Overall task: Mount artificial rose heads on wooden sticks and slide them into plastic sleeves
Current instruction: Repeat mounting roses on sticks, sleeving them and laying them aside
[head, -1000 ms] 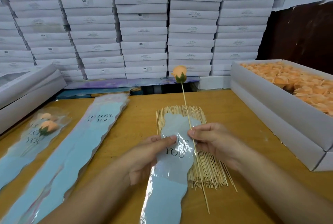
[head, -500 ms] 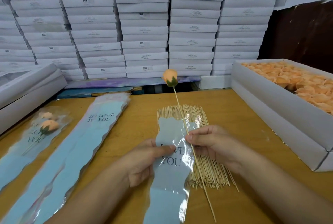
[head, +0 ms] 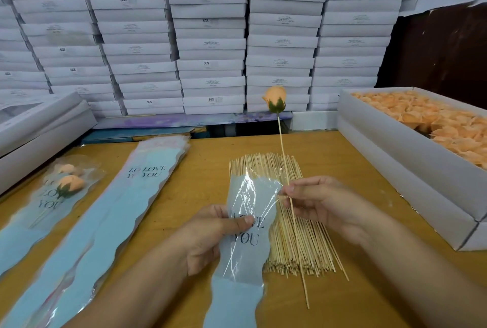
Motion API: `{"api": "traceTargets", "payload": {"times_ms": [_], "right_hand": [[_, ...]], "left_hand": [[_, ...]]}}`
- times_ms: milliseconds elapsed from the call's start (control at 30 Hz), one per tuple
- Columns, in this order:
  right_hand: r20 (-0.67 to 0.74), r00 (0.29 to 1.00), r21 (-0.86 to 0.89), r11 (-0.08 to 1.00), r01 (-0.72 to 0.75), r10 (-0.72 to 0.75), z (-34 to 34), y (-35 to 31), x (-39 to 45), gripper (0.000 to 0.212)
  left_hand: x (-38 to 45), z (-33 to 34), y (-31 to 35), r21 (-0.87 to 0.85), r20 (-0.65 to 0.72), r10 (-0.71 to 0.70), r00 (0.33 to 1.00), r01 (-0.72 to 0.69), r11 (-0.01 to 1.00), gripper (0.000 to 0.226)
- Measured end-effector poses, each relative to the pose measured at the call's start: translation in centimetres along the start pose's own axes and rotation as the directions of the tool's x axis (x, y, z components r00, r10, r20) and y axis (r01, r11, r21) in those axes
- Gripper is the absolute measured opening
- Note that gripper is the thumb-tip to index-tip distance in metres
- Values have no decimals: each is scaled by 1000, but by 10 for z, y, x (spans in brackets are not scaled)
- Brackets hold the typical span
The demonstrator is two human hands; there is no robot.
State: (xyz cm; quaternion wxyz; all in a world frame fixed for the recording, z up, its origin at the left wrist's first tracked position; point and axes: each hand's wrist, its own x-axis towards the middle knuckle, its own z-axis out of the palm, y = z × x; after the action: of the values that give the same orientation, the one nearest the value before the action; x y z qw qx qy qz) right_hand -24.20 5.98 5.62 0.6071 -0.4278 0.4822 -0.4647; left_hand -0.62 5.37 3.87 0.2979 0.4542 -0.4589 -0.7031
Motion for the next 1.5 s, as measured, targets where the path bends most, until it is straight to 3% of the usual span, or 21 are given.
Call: {"api": "traceTargets", "payload": {"times_ms": [133, 367, 500, 733, 1000, 1167, 1500], "right_hand": [[7, 1000, -11, 1000, 1, -1, 1, 0, -1, 38], [-22, 1000, -56, 998, -14, 13, 5, -1, -3, 48], [-33, 999, -53, 999, 8, -9, 7, -2, -4, 45], [-6, 1000, -56, 998, 9, -9, 2, -7, -5, 34], [3, 1000, -103, 995, -11, 11, 1, -4, -1, 22], [31, 999, -131, 991, -8, 12, 0, -15, -1, 26], [-145, 977, -193, 973, 128, -158, 10, -84, 46, 19]], "left_hand": [[0, -1, 1, 6, -46, 1, 999, 0, 1000, 50], [-4, -2, 1, -7, -58, 20, 998, -21, 1000, 23], [-5, -4, 2, -10, -52, 12, 999, -13, 1000, 40], [-6, -5, 1, -33, -38, 8, 999, -9, 999, 39], [-6, -7, 2, -16, -78, 11, 997, -13, 1000, 64], [-9, -8, 3, -28, -5, -1, 1000, 1, 1000, 27], [-8, -12, -1, 16, 61, 19, 998, -20, 1000, 13]]}}
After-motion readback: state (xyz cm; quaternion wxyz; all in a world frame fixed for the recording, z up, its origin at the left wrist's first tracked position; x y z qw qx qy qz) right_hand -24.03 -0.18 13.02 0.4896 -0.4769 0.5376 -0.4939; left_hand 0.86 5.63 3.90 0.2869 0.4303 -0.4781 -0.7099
